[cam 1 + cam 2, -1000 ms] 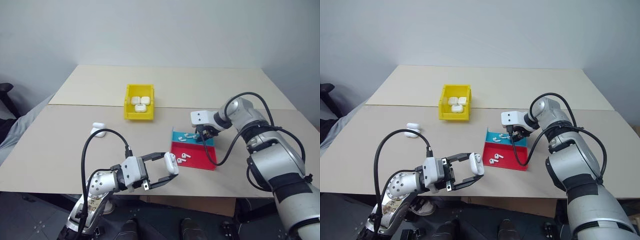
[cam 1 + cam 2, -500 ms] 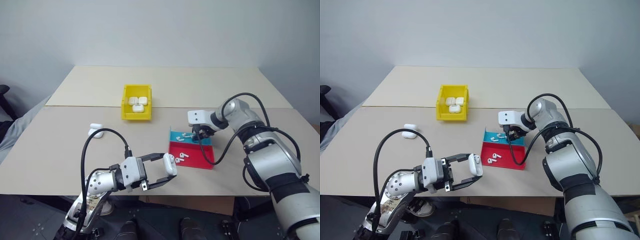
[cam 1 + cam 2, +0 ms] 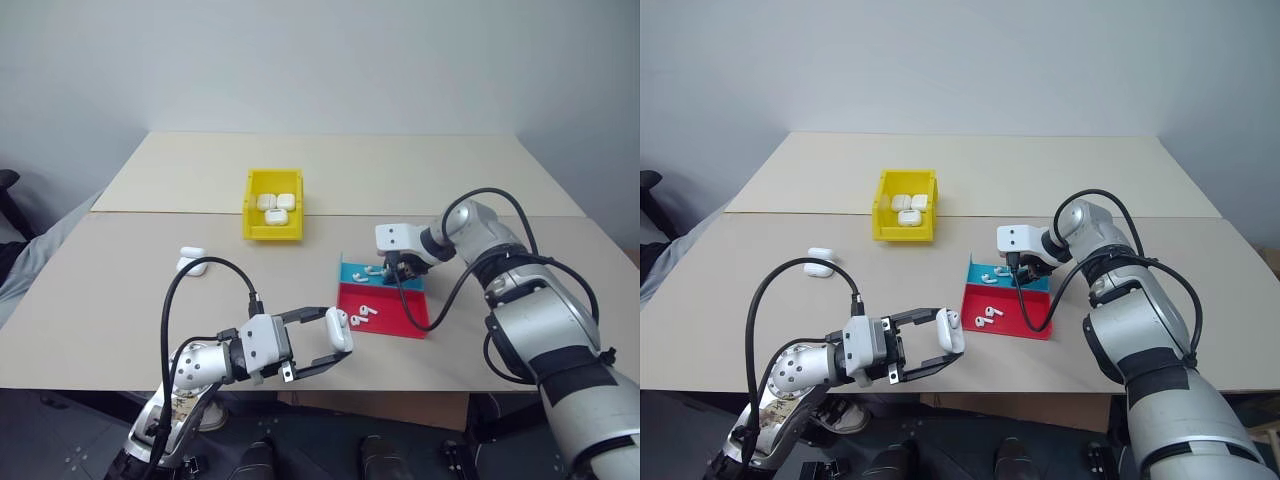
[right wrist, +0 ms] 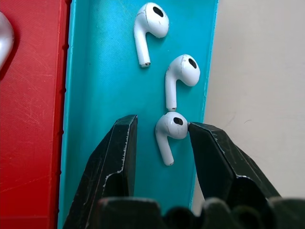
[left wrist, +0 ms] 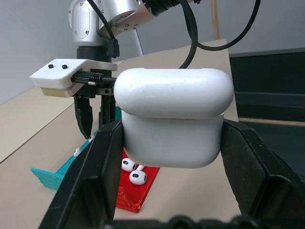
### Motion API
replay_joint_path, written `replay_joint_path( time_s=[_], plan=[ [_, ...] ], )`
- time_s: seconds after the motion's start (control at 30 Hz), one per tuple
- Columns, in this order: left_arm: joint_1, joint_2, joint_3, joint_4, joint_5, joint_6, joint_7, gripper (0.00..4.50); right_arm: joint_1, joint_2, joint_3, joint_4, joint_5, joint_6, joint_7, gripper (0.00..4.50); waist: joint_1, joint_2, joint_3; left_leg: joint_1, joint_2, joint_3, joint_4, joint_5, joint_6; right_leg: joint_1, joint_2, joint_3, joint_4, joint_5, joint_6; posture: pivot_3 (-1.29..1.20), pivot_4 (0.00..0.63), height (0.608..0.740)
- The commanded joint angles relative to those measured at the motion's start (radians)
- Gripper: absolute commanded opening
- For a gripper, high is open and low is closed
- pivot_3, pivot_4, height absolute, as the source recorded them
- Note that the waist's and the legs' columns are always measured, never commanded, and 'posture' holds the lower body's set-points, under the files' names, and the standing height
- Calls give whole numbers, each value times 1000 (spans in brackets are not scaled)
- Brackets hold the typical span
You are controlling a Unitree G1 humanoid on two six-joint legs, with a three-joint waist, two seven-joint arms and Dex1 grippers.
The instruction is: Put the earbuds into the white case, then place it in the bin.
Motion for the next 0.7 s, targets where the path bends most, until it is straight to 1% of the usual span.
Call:
replay_joint_path(
  time_s=[0.03, 0.33, 0.6, 0.63, 0.7],
  plan=[
    [-7, 2, 8, -42, -9, -9, 7, 2764, -20, 0, -22, -5, -3, -14, -12, 1521, 0, 0, 0, 0, 0, 0, 0, 0, 0, 0, 0, 0, 0, 0, 0, 0, 150, 740],
    [-9, 3, 5, -42, -12, -7, 5, 2764, -15, 3, -22, -4, -10, -12, -36, 1521, 0, 0, 0, 0, 0, 0, 0, 0, 0, 0, 0, 0, 0, 0, 0, 0, 150, 740],
    [-19, 2, 6, -31, -15, -8, 3, 2764, -15, 2, -19, -3, -11, -7, -21, 1521, 0, 0, 0, 0, 0, 0, 0, 0, 0, 0, 0, 0, 0, 0, 0, 0, 150, 740],
    [-20, 1, 6, -32, -15, -7, 3, 2764, -14, 1, -19, -4, -11, -8, -20, 1146, 0, 0, 0, 0, 0, 0, 0, 0, 0, 0, 0, 0, 0, 0, 0, 0, 150, 740],
    [-20, 1, 5, -32, -16, -8, 2, 2764, -14, 0, -18, -6, -13, -11, -22, 1146, 0, 0, 0, 0, 0, 0, 0, 0, 0, 0, 0, 0, 0, 0, 0, 0, 150, 740]
  ],
)
